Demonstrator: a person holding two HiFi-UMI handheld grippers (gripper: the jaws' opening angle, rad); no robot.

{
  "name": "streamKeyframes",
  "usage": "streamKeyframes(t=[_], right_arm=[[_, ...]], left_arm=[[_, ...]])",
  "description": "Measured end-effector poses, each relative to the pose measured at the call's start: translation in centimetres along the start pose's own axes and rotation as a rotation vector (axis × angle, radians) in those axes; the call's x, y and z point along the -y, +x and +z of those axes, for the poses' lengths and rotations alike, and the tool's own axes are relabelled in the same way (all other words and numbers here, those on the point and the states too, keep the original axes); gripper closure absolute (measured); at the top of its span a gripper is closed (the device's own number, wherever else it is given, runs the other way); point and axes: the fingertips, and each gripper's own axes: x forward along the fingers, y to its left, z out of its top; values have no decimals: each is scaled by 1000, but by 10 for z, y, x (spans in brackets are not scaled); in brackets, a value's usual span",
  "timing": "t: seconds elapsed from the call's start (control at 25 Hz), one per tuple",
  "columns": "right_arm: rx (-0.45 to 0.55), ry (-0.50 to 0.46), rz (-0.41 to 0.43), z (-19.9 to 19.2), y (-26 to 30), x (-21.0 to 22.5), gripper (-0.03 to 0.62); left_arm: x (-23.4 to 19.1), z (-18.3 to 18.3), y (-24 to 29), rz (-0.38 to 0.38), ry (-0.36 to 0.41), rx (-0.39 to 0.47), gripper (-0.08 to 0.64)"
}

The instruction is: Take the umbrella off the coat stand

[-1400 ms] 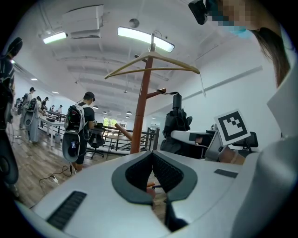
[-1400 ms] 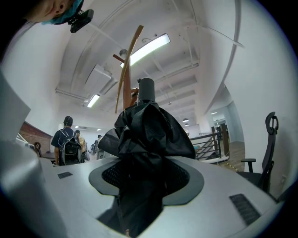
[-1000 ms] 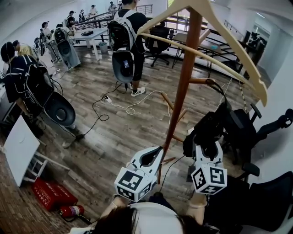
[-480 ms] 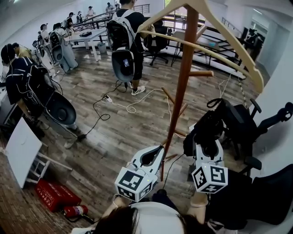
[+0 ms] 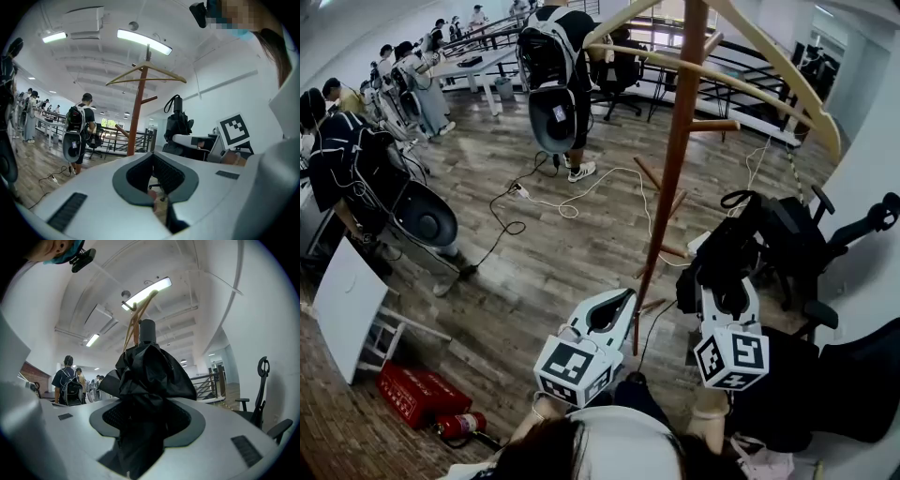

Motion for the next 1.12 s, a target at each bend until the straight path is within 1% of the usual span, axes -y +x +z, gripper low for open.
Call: streamKeyframes(t=[0.16, 0.36, 0.6, 0.84, 1.12], right_arm=[[-3, -4, -7, -3, -11, -3, 353], [-10, -13, -19, 4, -12, -8, 354], [-13, -11, -34, 3, -17, -13, 354], [1, -22, -54, -8, -45, -26, 354], [8, -21, -72, -15, -58, -47, 354]], left_arm=[[6, -4, -5, -23, 4, 3, 551], [4, 4, -5, -39, -5, 2, 551], [4, 8, -6, -60, -3, 4, 551], [14, -3, -29, -83, 10, 13, 551], [7, -7, -52, -98, 11, 19, 551]])
